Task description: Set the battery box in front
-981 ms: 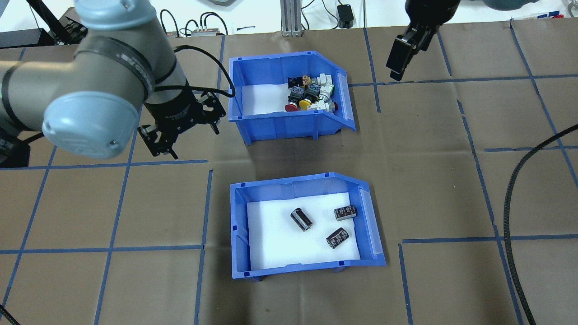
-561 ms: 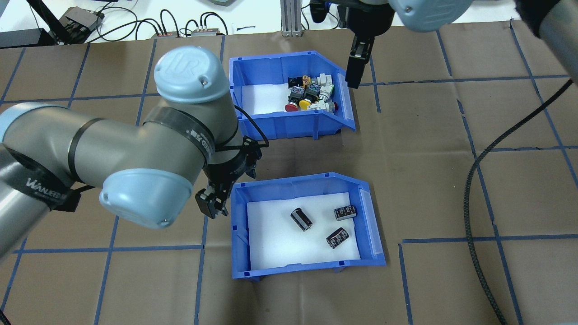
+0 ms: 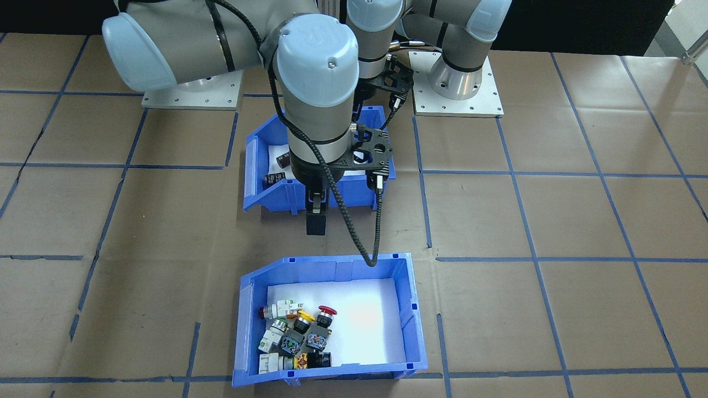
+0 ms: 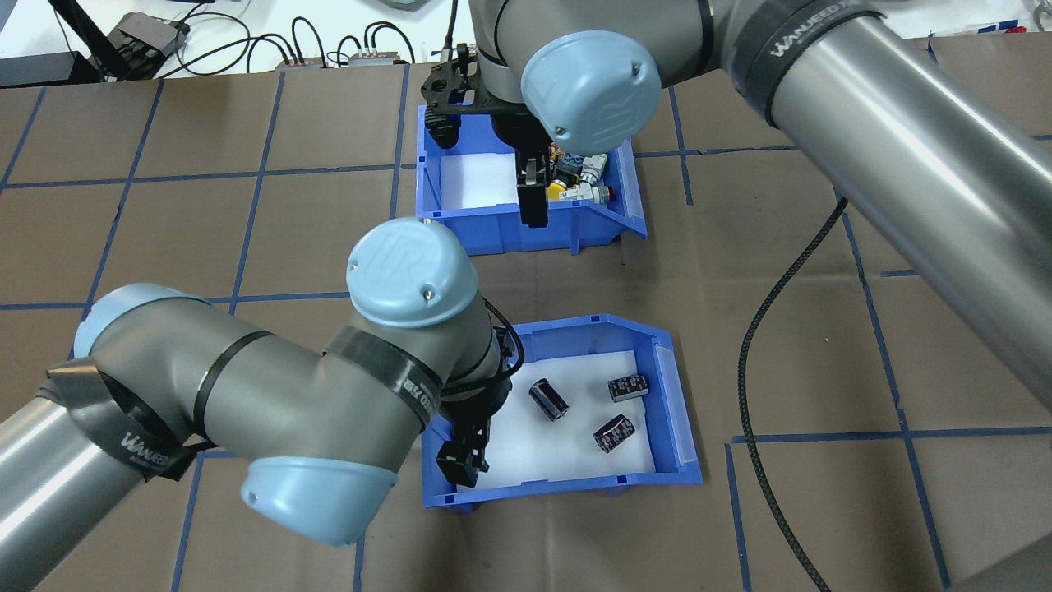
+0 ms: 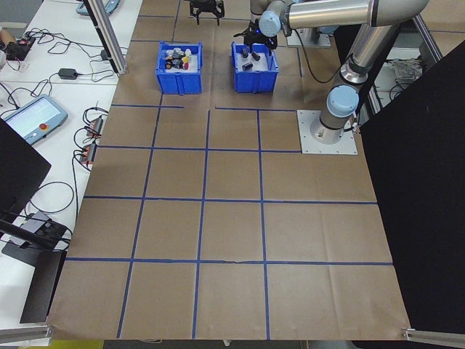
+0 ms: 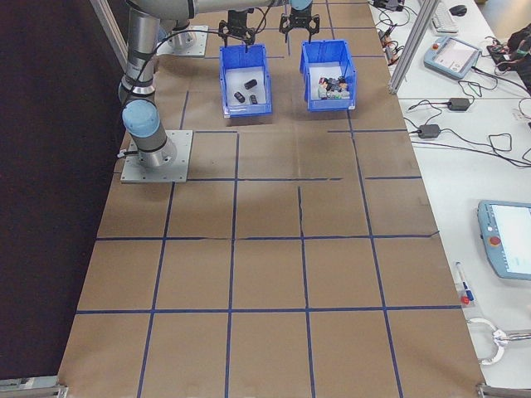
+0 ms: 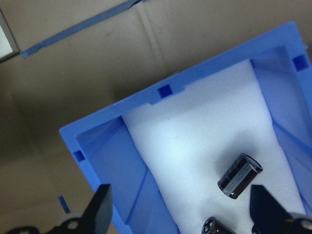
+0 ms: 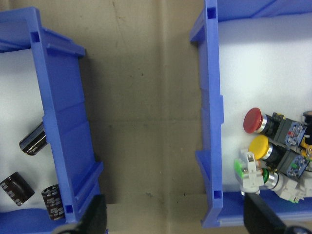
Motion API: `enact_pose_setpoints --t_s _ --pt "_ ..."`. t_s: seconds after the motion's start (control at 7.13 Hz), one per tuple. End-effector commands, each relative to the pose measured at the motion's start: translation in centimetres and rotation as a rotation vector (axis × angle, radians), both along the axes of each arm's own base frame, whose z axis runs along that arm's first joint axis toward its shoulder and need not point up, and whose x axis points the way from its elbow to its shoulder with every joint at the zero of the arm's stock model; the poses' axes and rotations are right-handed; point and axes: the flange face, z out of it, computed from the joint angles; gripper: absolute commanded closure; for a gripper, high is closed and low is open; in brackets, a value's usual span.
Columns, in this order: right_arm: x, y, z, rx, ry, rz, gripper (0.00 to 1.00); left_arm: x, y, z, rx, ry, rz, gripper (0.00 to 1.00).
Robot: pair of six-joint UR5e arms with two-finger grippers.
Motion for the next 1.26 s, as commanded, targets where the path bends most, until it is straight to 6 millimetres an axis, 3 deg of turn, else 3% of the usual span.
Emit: enact_pose_setpoints --t_s 0.0,0.28,0.56,0.84,1.12 --pt "3.1 -0.6 -3.2 -0.035 -0.011 0.039 0.0 -0.8 1.7 -1.6 -0.006 -0.003 0.145 0.0" --pt "4.4 -1.3 -7.1 -0.005 0.003 0.01 0.0 -2.5 3.9 -2.1 -0.001 -0.012 0.12 0.0" --pt "4.7 -2.8 -8.8 -0.068 -0.026 0.013 0.0 -2.6 4.3 -3.6 -0.041 0.019 0.18 0.0" --pt "3.3 -4.3 -10.5 -0.073 0.012 0.006 0.0 -2.5 4.3 -4.2 -0.028 0.002 0.237 0.0" --pt "3.1 -4.4 -11.7 -0.055 0.022 0.023 0.0 -2.8 4.6 -5.8 0.005 -0.019 0.232 0.0"
